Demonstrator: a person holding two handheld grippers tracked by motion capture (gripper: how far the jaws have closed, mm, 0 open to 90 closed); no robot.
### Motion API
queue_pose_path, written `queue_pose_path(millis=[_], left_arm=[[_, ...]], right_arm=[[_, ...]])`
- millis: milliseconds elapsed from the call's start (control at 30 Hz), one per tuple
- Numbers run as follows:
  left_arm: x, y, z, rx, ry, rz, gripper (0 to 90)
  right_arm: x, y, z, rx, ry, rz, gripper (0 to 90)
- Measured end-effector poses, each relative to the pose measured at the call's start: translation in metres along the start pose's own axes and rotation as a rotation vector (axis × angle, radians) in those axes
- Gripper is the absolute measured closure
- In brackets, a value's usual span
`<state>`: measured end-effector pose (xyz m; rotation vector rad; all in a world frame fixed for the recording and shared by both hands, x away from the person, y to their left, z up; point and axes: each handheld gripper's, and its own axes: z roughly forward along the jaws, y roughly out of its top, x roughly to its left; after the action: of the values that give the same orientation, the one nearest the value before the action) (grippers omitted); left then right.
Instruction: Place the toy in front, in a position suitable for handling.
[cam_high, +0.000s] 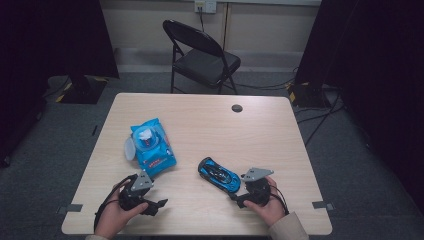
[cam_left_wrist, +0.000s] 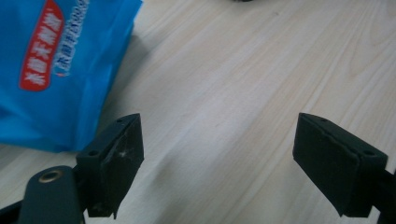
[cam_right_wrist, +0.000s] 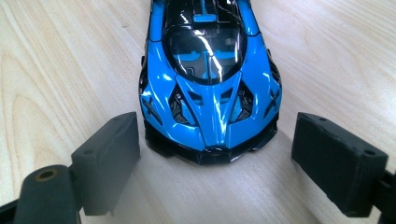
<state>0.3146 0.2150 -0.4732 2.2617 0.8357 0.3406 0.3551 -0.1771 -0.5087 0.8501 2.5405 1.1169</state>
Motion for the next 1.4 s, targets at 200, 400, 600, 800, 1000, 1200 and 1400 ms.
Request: queue_pose_path(millis=[200, 400, 600, 800, 1000, 1200, 1400], left_arm=[[0.015, 0.008, -0.012, 0.016, 0.031, -0.024, 15.8], [0.023, 0.017, -0.017, 0.003, 0.043, -0.039, 15.8], [0.031, 0.028, -0.02, -0.004, 0.06, -0.067, 15.8], [0.037, 0.038, -0.023, -0.017, 0.067, -0.086, 15.8], [0.044, 0.049, -0.024, -0.011, 0.058, -0.106, 15.8], [0.05, 0.059, -0.026, -0.025, 0.062, -0.112, 15.7], [0.051, 0.061, -0.024, -0.011, 0.059, -0.098, 15.8]], right_arm=[[0.001, 0.0, 0.0, 0.005, 0.007, -0.007, 12.6], [0.001, 0.0, 0.0, 0.006, 0.007, -0.007, 12.6], [0.001, 0.0, 0.0, 0.006, 0.007, -0.007, 12.6], [0.001, 0.0, 0.0, 0.006, 0.007, -0.006, 12.6], [0.0, 0.0, 0.0, 0.006, 0.007, -0.006, 12.5], [0.0, 0.0, 0.0, 0.006, 0.007, -0.006, 12.5], [0.001, 0.0, 0.0, 0.006, 0.007, -0.006, 12.5]])
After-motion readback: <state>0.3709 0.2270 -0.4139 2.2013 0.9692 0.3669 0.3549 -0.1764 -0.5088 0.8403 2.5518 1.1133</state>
